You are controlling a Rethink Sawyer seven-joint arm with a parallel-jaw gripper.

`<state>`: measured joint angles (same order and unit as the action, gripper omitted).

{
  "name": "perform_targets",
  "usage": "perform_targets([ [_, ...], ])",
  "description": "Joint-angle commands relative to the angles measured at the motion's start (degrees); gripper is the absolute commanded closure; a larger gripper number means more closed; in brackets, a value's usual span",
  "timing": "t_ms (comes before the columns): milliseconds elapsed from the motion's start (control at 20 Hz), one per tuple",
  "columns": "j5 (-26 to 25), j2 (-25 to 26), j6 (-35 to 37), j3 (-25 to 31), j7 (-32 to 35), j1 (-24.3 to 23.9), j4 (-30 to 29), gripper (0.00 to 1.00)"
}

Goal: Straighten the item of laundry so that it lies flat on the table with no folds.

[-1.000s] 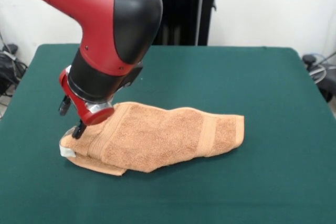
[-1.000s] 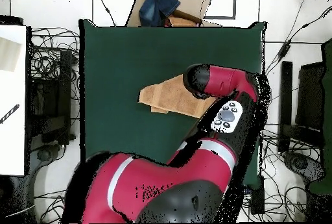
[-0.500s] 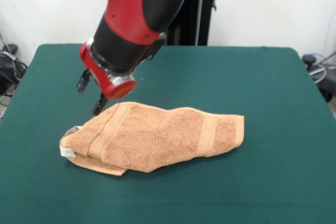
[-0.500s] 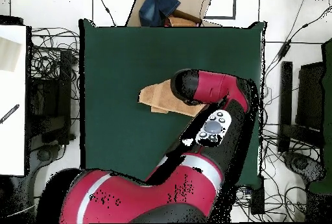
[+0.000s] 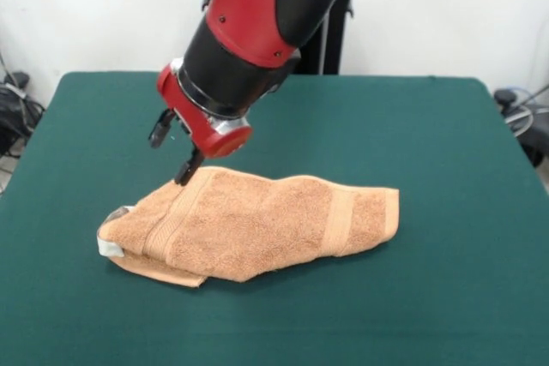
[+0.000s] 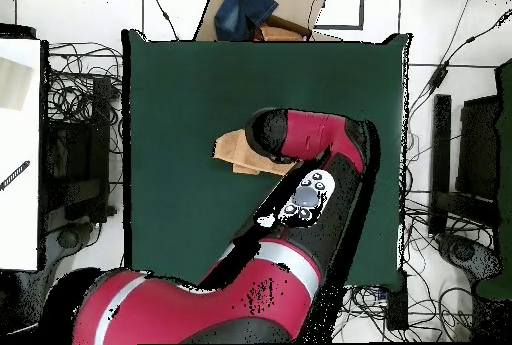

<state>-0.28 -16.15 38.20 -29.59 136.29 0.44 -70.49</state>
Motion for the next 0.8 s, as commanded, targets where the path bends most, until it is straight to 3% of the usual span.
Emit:
perform_targets([
  [50, 1.3, 6.8, 2.6, 2.2, 10.9, 0.0, -0.7, 0.0],
  [300, 0.7, 10.7, 0.7, 0.3, 12.3, 0.5, 2.6, 0.0],
  [800, 2.5, 14.6, -2.6, -3.3, 17.2, 4.2, 2.5, 0.0],
])
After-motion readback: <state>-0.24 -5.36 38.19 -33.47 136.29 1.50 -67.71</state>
